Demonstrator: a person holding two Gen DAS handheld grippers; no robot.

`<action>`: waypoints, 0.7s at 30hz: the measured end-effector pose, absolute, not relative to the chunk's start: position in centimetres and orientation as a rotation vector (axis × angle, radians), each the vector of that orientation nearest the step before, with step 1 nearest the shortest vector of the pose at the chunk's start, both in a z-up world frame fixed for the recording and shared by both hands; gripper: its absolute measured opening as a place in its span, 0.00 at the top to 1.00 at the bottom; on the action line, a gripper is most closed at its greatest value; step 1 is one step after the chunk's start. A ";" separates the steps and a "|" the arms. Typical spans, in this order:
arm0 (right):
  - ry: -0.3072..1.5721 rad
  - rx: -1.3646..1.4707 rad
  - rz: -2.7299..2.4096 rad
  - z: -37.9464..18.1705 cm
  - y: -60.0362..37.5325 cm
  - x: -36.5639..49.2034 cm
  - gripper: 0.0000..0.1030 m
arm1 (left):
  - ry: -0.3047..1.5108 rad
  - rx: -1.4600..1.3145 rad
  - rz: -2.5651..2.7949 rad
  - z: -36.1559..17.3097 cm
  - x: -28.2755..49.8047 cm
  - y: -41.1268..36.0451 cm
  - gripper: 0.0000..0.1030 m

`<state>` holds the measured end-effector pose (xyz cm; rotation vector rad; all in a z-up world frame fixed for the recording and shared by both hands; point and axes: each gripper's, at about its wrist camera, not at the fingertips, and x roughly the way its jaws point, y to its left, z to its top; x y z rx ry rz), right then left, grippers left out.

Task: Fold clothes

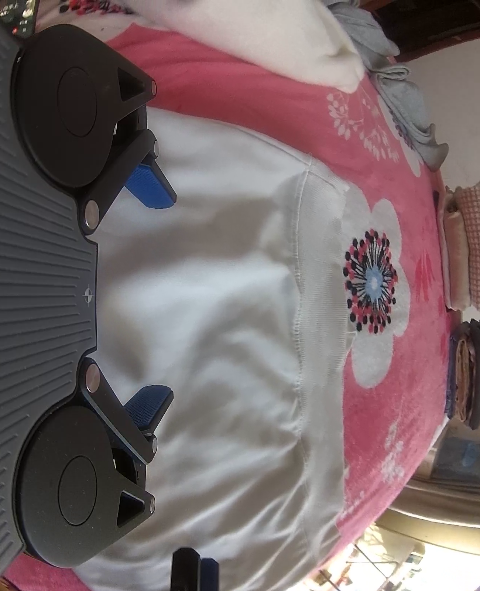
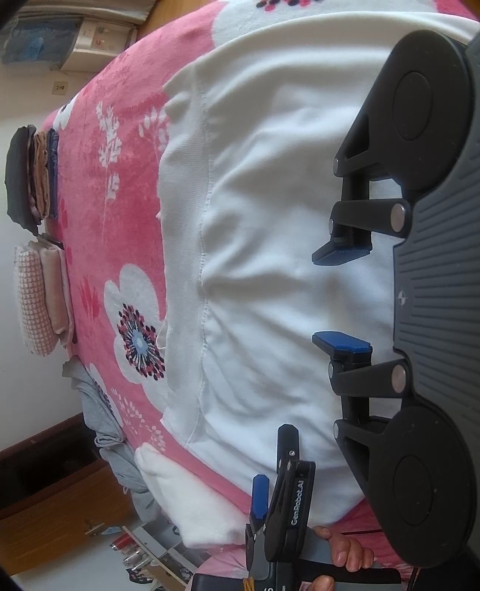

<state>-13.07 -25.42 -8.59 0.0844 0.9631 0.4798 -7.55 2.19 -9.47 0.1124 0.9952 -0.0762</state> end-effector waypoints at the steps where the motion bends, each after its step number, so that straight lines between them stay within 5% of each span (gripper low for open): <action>1: 0.964 0.084 0.481 -8.6 -25.3 -13.1 0.59 | 0.993 0.122 -0.075 -9.5 -7.6 2.1 0.00; 21: 0.970 0.084 0.488 -8.6 -24.9 -13.5 0.59 | 1.004 0.142 -0.040 -9.8 -7.5 2.1 0.00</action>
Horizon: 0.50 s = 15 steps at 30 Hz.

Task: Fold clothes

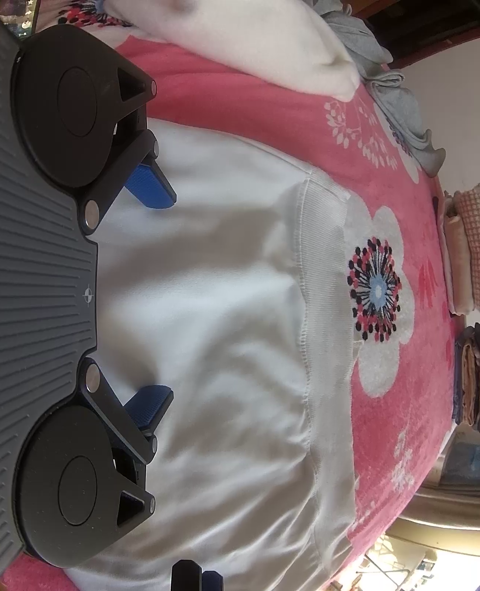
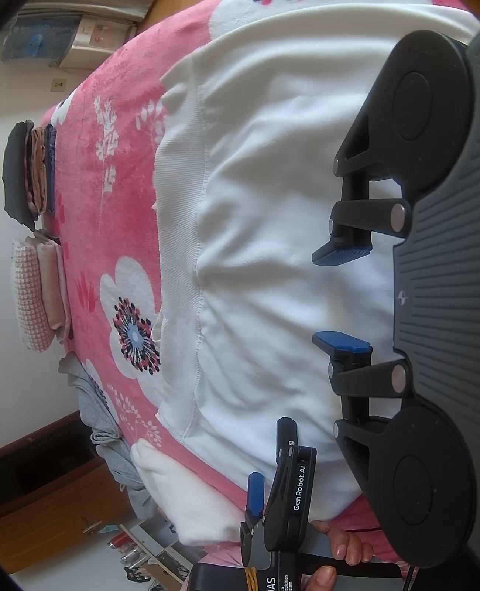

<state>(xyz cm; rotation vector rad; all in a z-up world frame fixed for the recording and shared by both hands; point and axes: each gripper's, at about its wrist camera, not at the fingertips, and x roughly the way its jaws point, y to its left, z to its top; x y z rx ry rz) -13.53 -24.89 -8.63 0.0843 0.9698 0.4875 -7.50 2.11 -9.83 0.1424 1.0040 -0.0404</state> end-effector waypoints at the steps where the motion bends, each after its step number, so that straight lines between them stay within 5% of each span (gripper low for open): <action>1: 0.970 0.085 0.487 -8.7 -24.9 -13.5 0.59 | 1.005 0.142 -0.040 -9.8 -7.5 2.1 0.00; 15: 0.969 0.090 0.485 -8.8 -24.9 -13.6 0.59 | 1.011 0.140 -0.031 -10.0 -7.4 2.2 0.00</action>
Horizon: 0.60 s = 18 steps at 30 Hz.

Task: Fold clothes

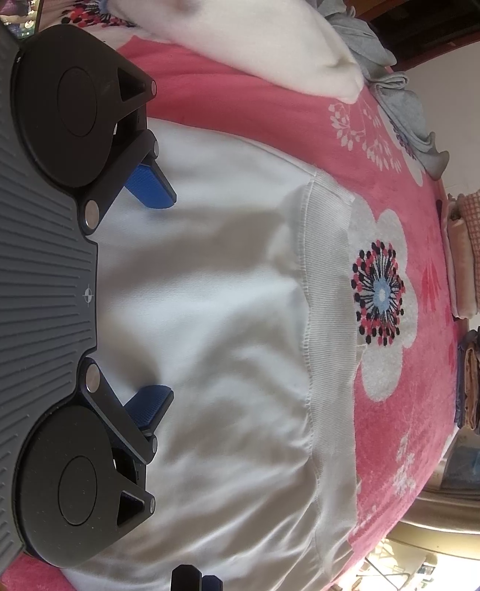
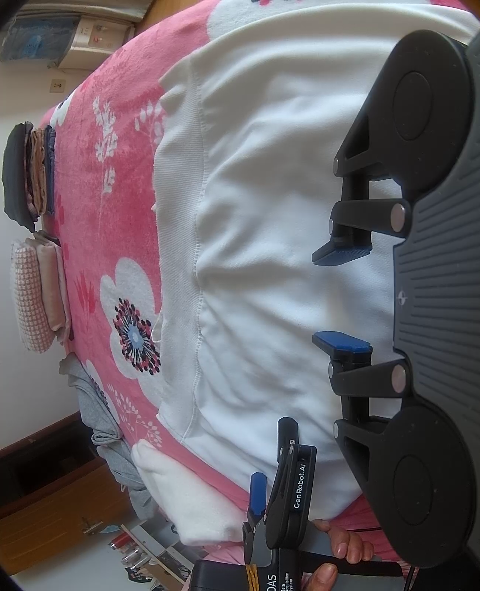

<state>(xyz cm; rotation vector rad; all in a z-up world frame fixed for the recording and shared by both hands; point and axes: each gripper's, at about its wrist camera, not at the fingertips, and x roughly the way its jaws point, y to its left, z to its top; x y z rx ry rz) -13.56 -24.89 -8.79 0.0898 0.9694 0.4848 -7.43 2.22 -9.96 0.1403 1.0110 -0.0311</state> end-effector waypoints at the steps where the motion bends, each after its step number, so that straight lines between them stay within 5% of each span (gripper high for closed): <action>1: 0.969 0.090 0.484 -8.8 -24.9 -13.6 0.59 | 1.011 0.140 -0.031 -10.0 -7.4 2.2 0.00; 18: 0.959 0.090 0.484 -8.7 -25.0 -13.7 0.59 | 0.982 0.151 -0.028 -9.6 -7.6 2.3 0.00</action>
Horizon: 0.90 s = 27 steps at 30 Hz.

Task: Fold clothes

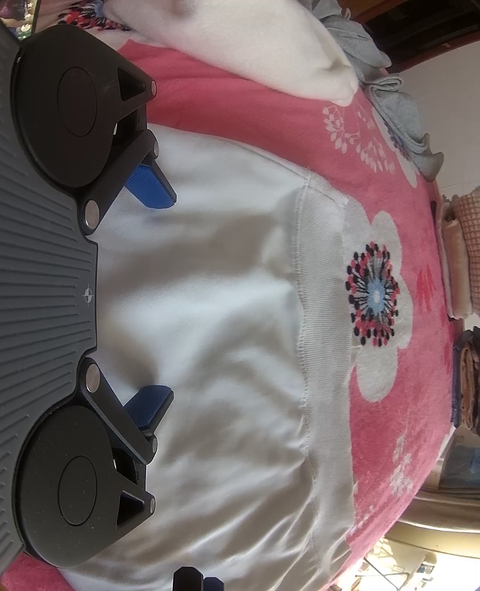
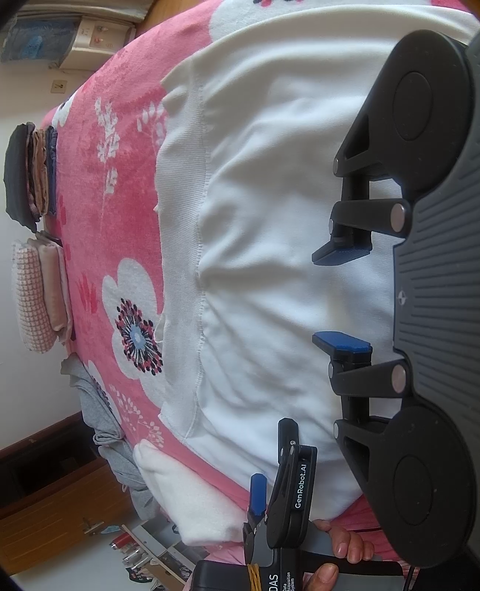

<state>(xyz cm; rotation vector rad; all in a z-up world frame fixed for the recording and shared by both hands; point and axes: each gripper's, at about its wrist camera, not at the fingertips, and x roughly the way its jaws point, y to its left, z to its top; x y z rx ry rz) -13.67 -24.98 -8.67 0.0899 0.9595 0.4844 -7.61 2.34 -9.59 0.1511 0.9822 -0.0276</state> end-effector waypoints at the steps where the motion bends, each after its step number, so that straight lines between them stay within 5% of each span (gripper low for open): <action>1: 0.957 0.090 0.483 -8.6 -25.0 -13.7 0.59 | 0.978 0.152 -0.023 -9.5 -7.6 2.4 0.00; 27: 0.906 -0.034 0.390 -9.8 -25.2 -12.1 0.59 | 1.074 0.122 0.093 -9.9 -6.4 2.6 0.00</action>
